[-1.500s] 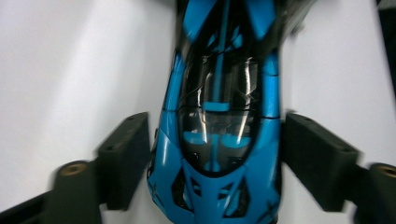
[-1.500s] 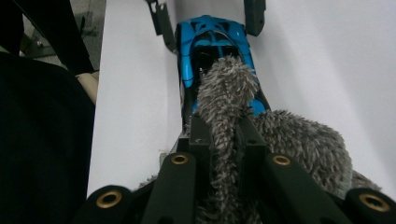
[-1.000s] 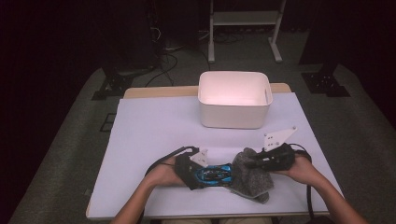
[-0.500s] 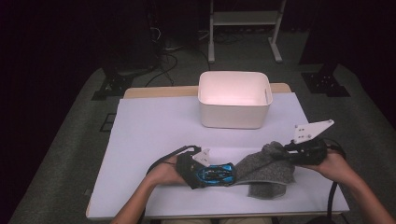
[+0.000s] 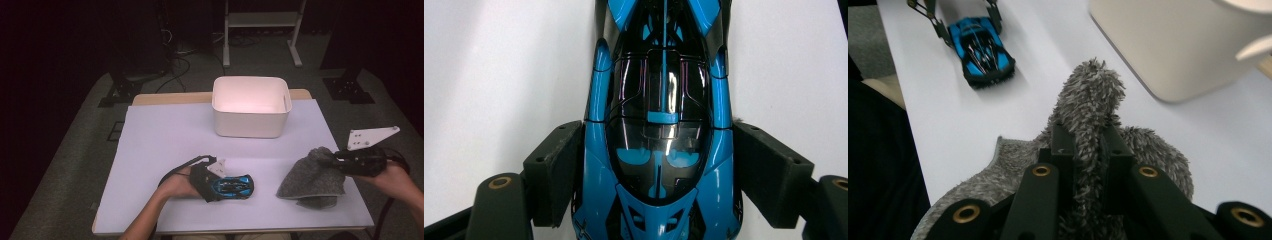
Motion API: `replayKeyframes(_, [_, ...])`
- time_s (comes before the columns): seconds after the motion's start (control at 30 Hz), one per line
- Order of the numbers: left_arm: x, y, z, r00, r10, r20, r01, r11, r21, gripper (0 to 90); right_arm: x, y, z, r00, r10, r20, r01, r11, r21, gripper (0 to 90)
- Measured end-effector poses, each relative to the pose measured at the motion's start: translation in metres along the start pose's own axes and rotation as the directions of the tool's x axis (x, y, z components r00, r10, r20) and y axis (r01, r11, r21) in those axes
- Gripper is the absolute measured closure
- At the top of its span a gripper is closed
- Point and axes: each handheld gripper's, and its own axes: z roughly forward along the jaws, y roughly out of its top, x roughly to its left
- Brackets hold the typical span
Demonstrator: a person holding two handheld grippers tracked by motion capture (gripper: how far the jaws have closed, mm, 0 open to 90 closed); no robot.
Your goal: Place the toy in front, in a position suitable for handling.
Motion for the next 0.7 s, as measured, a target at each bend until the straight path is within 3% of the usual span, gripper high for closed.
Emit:
replayKeyframes(0.13, [0.000,0.001,0.000,1.0000,-0.005,0.003,0.005,1.0000,0.002,23.9,-0.006,-0.013,-0.004,0.9994,0.031,0.019,-0.031,0.999,0.018,79.8])
replayKeyframes(0.27, [0.001,0.000,0.000,0.9999,-0.009,0.006,0.009,1.0000,0.001,23.8,-0.010,-0.021,0.008,0.9987,0.050,0.006,-0.050,0.998,0.026,79.1])
replayKeyframes(0.5, [0.000,0.001,0.001,1.0000,-0.008,0.003,0.008,1.0000,0.000,23.7,-0.016,-0.036,0.052,0.9938,0.100,-0.050,-0.098,0.994,0.044,75.4])
replayKeyframes(0.7, [0.000,-0.001,0.000,1.0000,-0.005,-0.001,0.005,1.0000,-0.006,23.6,-0.016,-0.054,0.092,0.9872,0.137,-0.082,-0.129,0.987,0.094,71.8])
